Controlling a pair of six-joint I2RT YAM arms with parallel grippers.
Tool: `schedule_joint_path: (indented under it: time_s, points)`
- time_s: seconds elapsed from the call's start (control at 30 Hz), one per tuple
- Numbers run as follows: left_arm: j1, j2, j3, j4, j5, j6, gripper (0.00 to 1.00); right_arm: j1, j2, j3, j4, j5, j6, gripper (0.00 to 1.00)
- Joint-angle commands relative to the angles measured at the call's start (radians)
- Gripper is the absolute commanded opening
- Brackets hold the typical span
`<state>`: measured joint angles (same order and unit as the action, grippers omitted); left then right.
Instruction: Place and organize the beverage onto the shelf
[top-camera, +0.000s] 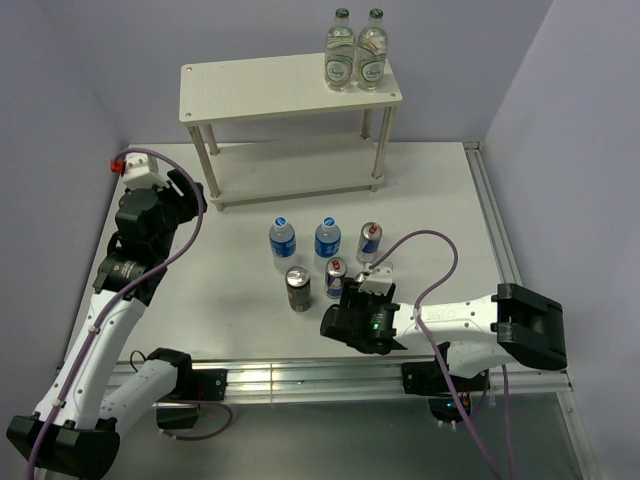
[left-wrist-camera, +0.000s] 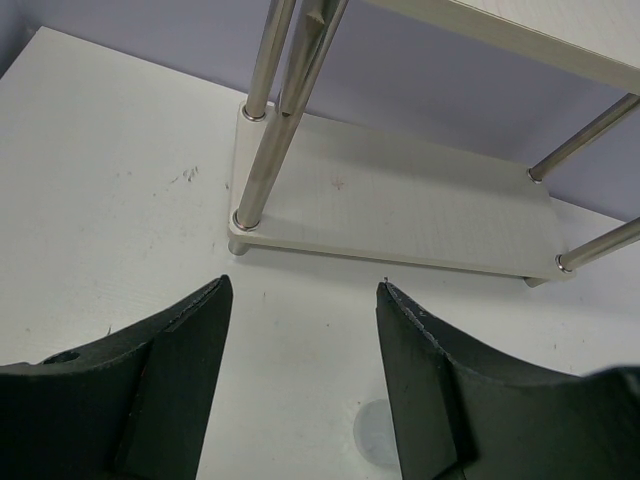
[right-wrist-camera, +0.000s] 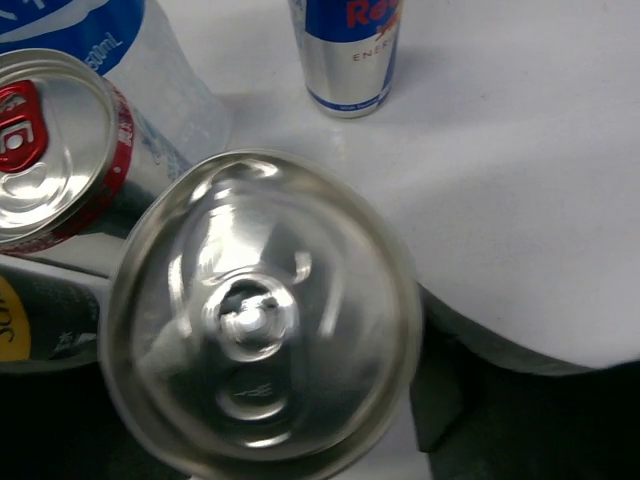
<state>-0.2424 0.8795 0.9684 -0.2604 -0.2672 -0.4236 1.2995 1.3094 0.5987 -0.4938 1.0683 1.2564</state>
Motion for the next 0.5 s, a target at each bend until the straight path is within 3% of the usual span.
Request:
schedule_joint_path:
  time_s: [0.0, 0.03, 0.1, 0.2, 0.37, 0.47]
  points:
    - [0.005, -0.014, 0.0, 0.018, 0.009, 0.009, 0.65, -0.006, 0.022, 0.024, 0.003, 0.082, 0.046, 0.67]
    - [0.005, -0.014, 0.0, 0.018, 0.011, 0.009, 0.65, -0.006, 0.031, 0.026, -0.011, 0.085, 0.057, 0.61]
    - [0.005, -0.013, 0.0, 0.016, 0.011, 0.011, 0.65, -0.008, 0.039, 0.035, -0.053, 0.084, 0.087, 0.3]
    - [0.005, -0.014, 0.0, 0.016, 0.013, 0.009, 0.65, -0.006, 0.028, 0.079, -0.141, 0.076, 0.161, 0.0]
    - [0.005, -0.017, 0.0, 0.016, 0.014, 0.011, 0.65, 0.026, -0.042, 0.232, -0.423, 0.081, 0.245, 0.0]
    - [0.006, -0.014, 0.004, 0.015, 0.019, 0.011, 0.65, 0.038, -0.18, 0.312, -0.444, 0.079, 0.093, 0.0]
